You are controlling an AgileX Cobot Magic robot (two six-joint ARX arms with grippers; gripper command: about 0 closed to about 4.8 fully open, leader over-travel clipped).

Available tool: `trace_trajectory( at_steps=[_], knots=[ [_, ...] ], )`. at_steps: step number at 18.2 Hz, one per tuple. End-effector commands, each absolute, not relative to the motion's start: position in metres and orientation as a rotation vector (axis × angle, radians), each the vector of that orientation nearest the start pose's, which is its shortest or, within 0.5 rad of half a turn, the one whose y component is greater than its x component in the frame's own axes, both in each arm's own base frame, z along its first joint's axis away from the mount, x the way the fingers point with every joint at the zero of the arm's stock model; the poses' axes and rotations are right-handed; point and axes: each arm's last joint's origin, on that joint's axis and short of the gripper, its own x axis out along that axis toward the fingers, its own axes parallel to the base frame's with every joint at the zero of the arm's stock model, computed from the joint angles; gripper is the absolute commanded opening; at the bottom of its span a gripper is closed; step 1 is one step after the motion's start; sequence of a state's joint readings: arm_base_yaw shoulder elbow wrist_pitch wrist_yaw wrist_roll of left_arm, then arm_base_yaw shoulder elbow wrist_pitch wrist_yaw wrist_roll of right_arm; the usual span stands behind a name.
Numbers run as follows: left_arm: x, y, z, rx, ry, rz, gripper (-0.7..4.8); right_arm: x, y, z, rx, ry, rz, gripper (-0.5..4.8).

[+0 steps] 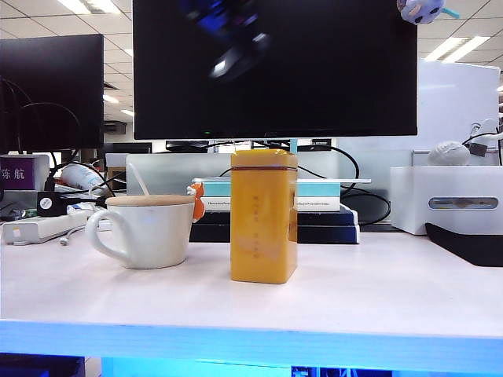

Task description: Place the black mouse on the black mouse pad.

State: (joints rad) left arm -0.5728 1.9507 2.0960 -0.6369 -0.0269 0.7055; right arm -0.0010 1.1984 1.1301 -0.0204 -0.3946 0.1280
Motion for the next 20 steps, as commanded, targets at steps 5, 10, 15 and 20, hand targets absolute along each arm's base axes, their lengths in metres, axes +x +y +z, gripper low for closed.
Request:
trace_trajectory(
  at_steps=[5,10,15,20],
  knots=[
    [0.322,-0.299,0.404,0.747,0.156,-0.889,2.05,0.265,0.009,0.390,0.134,0.088,0.349,-0.04],
    [0.309,-0.336,0.371,0.747,0.238,-1.045,2.05,0.252,0.007,0.419,0.117,-0.129,0.276,-0.04],
    [0.318,-0.372,0.297,0.806,0.431,-1.152,2.05,0.245,0.007,0.438,0.110,-0.182,0.275,-0.04],
    [0.322,-0.389,0.251,0.628,0.651,-1.096,2.05,0.246,0.007,0.435,0.115,-0.149,0.276,-0.04]
  ],
)
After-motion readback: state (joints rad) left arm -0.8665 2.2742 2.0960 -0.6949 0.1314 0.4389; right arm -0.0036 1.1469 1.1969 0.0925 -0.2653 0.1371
